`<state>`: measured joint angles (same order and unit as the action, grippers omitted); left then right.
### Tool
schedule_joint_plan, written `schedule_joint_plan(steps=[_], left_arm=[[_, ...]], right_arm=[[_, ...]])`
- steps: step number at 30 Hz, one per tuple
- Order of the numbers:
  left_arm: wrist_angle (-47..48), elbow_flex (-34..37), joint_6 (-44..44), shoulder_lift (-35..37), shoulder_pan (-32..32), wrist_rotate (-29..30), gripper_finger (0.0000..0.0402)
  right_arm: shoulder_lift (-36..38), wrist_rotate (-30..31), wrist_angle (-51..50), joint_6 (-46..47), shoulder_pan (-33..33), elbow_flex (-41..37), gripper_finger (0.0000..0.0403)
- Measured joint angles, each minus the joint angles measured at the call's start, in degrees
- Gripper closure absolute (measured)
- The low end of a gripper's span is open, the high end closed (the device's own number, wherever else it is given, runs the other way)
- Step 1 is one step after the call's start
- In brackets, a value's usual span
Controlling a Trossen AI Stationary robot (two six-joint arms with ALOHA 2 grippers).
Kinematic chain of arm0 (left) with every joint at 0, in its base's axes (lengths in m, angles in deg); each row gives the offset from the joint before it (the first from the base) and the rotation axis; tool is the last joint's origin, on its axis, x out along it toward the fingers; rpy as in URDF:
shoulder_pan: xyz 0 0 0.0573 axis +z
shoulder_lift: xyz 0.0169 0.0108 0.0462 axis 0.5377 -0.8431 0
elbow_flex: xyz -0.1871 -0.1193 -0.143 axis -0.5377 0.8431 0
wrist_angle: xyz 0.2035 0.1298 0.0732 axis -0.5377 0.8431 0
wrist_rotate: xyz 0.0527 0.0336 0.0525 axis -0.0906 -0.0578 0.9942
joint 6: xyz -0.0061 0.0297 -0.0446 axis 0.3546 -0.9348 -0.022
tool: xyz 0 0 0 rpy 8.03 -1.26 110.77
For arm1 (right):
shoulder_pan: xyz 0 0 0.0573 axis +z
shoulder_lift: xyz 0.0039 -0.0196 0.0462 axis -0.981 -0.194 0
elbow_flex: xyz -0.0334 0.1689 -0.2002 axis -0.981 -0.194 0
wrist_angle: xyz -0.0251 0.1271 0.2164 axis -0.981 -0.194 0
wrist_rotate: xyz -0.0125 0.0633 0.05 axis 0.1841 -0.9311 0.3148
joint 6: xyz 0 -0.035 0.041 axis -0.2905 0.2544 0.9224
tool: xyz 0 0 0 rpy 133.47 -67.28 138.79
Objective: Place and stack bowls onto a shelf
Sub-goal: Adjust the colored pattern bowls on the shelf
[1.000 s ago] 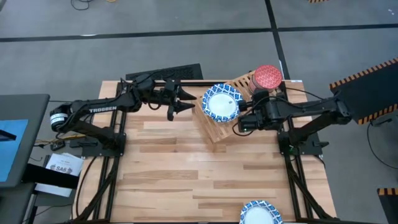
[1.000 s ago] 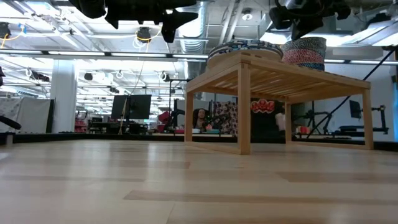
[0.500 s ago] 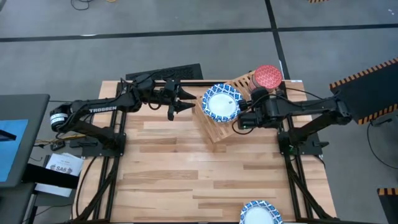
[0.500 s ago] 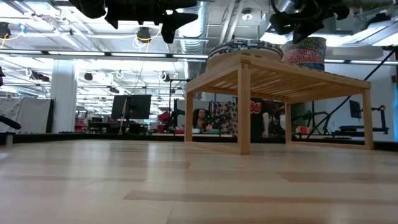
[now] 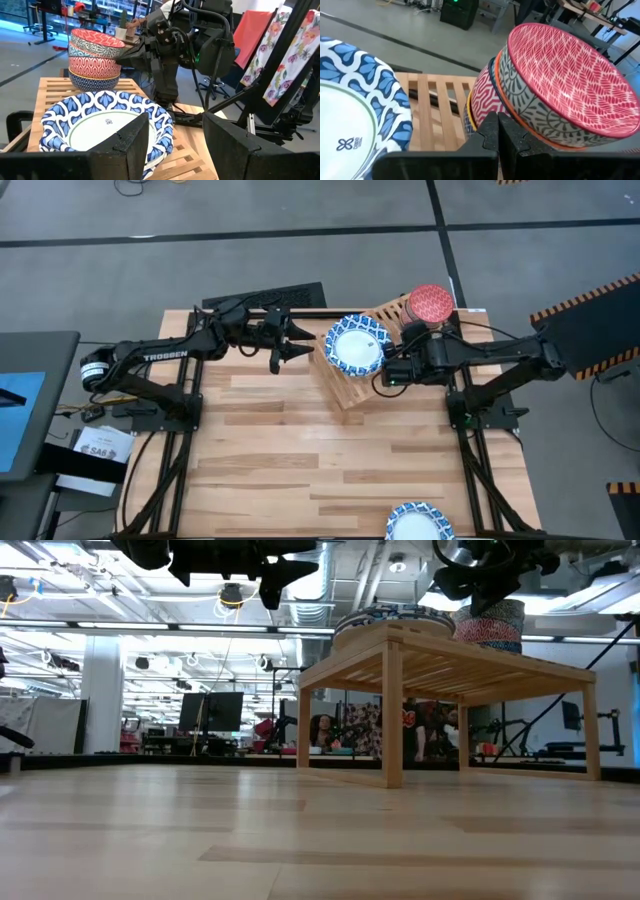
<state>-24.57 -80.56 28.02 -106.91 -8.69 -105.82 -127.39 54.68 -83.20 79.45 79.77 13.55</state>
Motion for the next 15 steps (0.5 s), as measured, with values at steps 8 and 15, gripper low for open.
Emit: schedule_joint_plan(steps=[8, 15], left_arm=[[1.3, 0.0, 0.1, 0.0, 0.0, -0.2, 0.0231], [1.3, 0.0, 0.0, 0.0, 0.0, -0.4, 0.0231]], right_arm=[[0.0, 0.3, 1.9, 0.0, 0.8, 0.0, 0.0386], [0.0, 1.5, 2.1, -2.2, 0.8, 0.0, 0.0385]])
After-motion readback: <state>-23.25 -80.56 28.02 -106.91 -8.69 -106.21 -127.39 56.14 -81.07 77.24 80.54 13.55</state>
